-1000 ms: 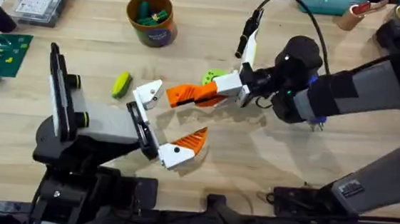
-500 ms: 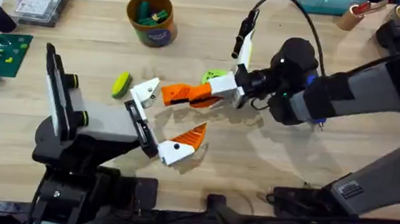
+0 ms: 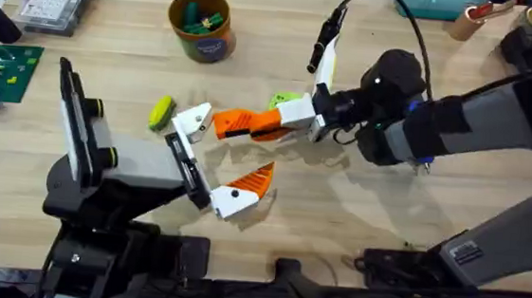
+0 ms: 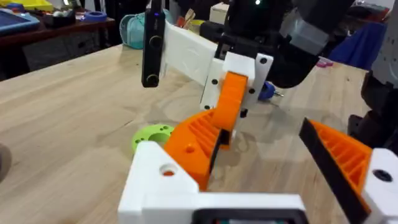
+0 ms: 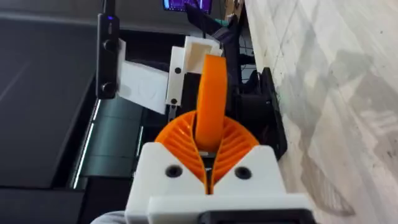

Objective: Pick up the gripper from the table and insert it into the empty holder that is missing its gripper. Then pick up a screw, insert it into the mounting hole, and use the screwdriver to tighten it. Finally, clean up the table by picking up the vegetable and placing it into the bucket.

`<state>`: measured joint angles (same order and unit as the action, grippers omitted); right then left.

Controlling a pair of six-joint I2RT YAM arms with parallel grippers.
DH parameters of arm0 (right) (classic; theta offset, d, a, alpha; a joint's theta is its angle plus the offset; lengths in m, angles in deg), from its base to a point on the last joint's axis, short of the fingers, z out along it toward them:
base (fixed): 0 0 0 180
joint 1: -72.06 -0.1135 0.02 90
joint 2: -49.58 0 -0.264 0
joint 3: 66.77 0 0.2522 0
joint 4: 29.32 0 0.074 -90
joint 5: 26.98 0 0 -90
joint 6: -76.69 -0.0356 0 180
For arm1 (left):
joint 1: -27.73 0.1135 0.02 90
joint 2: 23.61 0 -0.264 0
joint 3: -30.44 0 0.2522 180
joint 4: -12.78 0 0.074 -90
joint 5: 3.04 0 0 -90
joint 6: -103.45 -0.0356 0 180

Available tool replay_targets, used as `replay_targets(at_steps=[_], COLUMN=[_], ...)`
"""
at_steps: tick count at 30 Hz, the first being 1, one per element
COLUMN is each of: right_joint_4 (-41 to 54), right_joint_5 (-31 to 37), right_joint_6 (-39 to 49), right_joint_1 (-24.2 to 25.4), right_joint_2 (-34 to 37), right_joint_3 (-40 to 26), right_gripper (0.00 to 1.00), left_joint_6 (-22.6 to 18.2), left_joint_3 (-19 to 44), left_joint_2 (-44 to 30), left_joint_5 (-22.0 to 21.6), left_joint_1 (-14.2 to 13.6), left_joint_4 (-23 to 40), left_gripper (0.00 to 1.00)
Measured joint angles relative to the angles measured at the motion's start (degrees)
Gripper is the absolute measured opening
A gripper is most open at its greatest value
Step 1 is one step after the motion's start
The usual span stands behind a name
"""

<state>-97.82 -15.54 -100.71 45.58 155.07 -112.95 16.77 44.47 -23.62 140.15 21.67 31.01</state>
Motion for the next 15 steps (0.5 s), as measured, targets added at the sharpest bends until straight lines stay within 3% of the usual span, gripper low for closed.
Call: replay_targets(at_steps=[15], right_joint_4=[-4.3], right_joint_5=[-2.5], right_joint_6=[-0.5], right_joint_1=[-0.9], right_joint_2=[0.0], right_joint_3=[-0.3], right_gripper=[0.019], left_joint_6=[0.1], left_joint_3=[0.0], left_joint_2=[0.0], left_joint_5=[1.3], left_joint_1=[0.0], left_joint_4=[0.1], left_gripper=[0.987])
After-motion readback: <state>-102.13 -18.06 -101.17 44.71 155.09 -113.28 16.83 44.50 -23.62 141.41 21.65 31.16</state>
